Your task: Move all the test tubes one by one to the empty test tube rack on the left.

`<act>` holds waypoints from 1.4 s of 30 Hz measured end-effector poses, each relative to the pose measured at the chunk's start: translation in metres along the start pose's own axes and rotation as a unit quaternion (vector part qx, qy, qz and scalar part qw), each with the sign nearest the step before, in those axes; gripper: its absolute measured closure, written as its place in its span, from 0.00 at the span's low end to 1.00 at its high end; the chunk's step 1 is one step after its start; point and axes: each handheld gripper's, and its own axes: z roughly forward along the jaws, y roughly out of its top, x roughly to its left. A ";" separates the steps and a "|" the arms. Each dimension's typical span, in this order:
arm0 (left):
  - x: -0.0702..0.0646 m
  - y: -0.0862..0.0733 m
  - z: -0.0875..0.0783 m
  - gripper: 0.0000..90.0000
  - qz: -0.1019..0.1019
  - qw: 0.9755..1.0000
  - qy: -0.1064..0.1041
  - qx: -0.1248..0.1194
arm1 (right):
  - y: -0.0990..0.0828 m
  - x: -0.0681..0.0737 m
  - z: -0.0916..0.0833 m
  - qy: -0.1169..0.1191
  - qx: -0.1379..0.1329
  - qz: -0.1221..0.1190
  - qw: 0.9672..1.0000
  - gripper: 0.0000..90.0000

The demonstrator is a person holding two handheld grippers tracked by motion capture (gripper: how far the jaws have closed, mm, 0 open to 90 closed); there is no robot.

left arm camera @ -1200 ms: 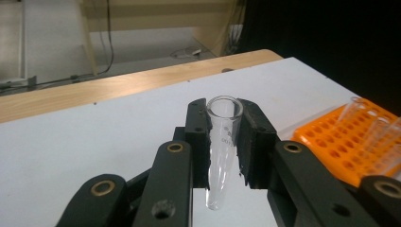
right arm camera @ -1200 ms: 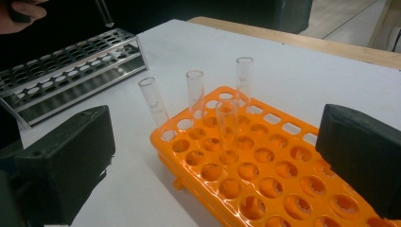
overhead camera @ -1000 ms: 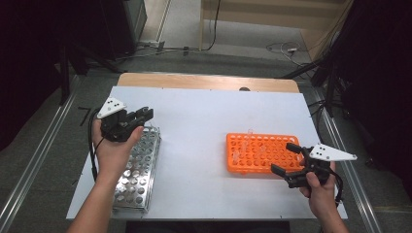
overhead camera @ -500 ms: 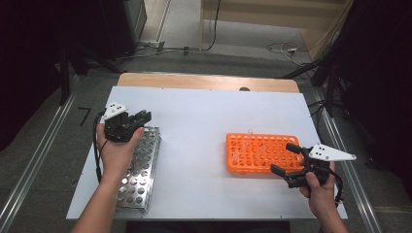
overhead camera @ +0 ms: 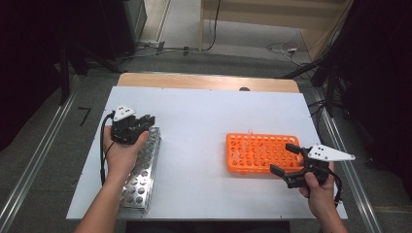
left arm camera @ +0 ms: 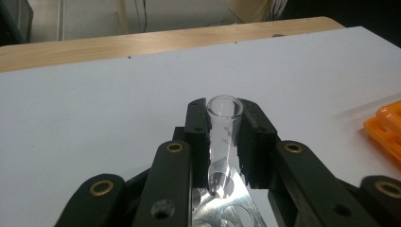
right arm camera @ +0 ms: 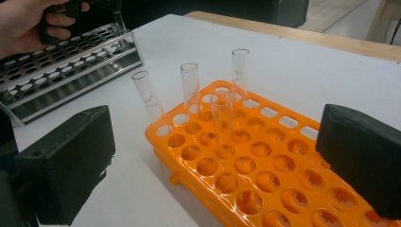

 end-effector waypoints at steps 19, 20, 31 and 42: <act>-0.005 -0.004 0.009 0.82 0.024 0.998 0.016 0.048 | -0.001 0.000 0.001 -0.002 0.002 0.000 1.000 0.00; -0.004 -0.004 0.009 0.81 0.022 0.998 0.015 0.050 | -0.001 0.000 0.001 -0.002 0.002 0.001 1.000 0.00; -0.004 -0.001 -0.001 0.61 0.012 1.000 -0.007 0.026 | 0.000 0.001 0.003 0.000 0.004 0.004 1.000 0.00; -0.018 -0.001 -0.034 0.16 -0.003 0.998 -0.052 -0.030 | 0.007 0.004 0.012 0.006 0.009 0.008 1.000 0.00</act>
